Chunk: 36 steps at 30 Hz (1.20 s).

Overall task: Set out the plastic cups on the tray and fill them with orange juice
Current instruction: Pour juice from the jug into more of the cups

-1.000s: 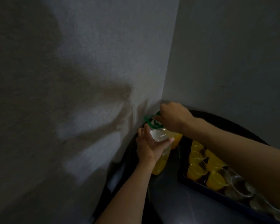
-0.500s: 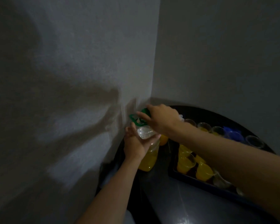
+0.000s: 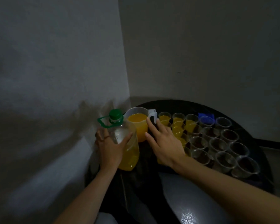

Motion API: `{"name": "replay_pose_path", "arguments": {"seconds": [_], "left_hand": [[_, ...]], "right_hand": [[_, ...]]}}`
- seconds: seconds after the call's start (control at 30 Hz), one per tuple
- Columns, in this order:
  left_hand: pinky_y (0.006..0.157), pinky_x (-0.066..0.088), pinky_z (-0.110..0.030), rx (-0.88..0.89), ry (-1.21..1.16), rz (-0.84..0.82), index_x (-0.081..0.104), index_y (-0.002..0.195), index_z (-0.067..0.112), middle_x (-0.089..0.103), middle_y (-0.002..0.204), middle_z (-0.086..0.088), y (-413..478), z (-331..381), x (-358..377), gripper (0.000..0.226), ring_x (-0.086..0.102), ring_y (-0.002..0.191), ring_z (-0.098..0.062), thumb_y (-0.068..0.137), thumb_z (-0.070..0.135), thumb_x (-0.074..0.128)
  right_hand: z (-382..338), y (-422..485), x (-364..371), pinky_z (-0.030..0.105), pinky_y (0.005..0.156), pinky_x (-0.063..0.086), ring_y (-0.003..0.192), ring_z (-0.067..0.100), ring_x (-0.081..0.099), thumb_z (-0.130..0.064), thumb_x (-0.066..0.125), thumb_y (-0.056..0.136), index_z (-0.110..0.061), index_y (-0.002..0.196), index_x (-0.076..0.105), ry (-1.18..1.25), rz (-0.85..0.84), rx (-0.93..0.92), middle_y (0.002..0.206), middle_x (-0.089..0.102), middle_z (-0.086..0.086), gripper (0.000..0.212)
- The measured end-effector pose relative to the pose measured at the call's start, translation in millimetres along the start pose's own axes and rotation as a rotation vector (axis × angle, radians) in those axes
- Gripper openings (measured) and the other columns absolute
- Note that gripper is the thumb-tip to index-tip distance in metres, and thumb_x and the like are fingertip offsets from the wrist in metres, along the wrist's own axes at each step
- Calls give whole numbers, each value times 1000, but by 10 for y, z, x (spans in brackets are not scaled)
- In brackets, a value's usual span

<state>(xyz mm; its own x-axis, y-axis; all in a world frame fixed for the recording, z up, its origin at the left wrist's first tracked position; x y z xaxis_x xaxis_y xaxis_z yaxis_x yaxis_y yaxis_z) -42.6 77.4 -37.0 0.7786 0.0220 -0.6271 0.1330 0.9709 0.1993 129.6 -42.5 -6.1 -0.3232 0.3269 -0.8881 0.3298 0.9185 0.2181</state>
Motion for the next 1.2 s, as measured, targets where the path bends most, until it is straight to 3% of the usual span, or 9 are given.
{"name": "replay_pose_path", "arguments": {"seconds": [0.1, 0.2, 0.3, 0.37, 0.43, 0.5, 0.63, 0.97, 1.2], "left_hand": [[113, 32, -53, -7, 8, 137, 35, 151, 11, 29, 156, -10, -178, 9, -35, 115, 34, 141, -34, 68, 86, 62], [102, 35, -40, 143, -103, 308, 48, 133, 5, 41, 136, -16, -546, 147, -77, 84, 46, 122, -36, 77, 67, 62], [100, 45, -45, 384, -138, 161, 54, 122, 4, 48, 127, -15, -897, 323, 206, 53, 52, 116, -33, 91, 48, 55], [103, 45, -37, 431, -190, -6, 50, 129, 18, 46, 133, -3, -990, 380, 494, 43, 50, 122, -19, 96, 46, 51], [110, 42, -30, 344, -269, -144, 42, 144, 27, 36, 146, 15, -973, 425, 745, 52, 43, 134, -8, 99, 54, 43], [118, 38, -37, 185, -353, -239, 27, 158, 32, 19, 158, 28, -896, 427, 974, 71, 31, 147, -9, 97, 66, 36], [126, 11, -33, -43, -365, -309, 12, 163, 27, 7, 170, 10, -672, 388, 1263, 67, 3, 153, -2, 106, 51, 36], [128, 4, -40, -279, -505, -238, -5, 162, 17, -4, 171, 1, -311, 265, 1565, 74, 0, 156, -15, 108, 38, 41], [126, 1, -33, -284, -508, -186, -9, 162, 16, -8, 171, 1, -126, 229, 1694, 82, -3, 156, -13, 105, 32, 49]], "right_hand": [[154, -22, -57, 40, 102, 48, 151, 23, 14, -66, 15, 98, -51, 152, -11, 22, 1, 35, 167, 1, -2, 62], [272, -11, -76, 43, 115, 31, 152, 23, 8, -62, 18, 100, -48, 154, -8, 51, 1, 62, 167, 1, 0, 61], [419, 75, -39, 44, 119, 20, 153, 24, 6, -60, 19, 102, -46, 155, -5, 21, -8, 71, 167, 2, 0, 60], [544, 190, 9, 45, 119, 20, 152, 24, 7, -60, 19, 102, -45, 155, -3, 8, -18, 85, 167, 3, 1, 60], [644, 330, 75, 46, 119, 20, 153, 26, 7, -60, 17, 102, -43, 156, -2, -31, -40, 91, 167, 4, 3, 60], [710, 501, 141, 47, 121, 19, 153, 26, 5, -61, 17, 102, -41, 156, -3, -84, -79, 82, 167, 3, 4, 62], [772, 863, 185, 49, 119, 19, 153, 27, 5, -60, 19, 102, -39, 157, -1, -94, -68, 54, 166, 5, 6, 61], [1062, 1752, 514, 43, 97, 49, 120, 27, 54, -50, 40, 102, -14, 143, 42, 227, -117, 211, 138, 51, 14, 55], [1153, 1963, 701, 24, 67, 48, 85, 18, 64, -44, 41, 104, -7, 107, 66, 399, -70, 213, 98, 68, 9, 45]]}}
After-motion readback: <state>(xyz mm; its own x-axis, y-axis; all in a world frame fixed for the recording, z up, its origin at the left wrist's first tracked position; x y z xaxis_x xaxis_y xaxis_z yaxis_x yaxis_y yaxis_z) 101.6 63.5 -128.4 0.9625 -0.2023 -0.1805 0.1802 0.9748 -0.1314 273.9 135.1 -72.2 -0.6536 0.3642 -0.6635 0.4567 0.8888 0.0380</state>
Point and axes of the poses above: each hand's wrist, its own y-axis towards the middle knuckle, its own x-axis out of the palm, z = x × y, the point moved 7 cm from there along y, towards the middle knuckle
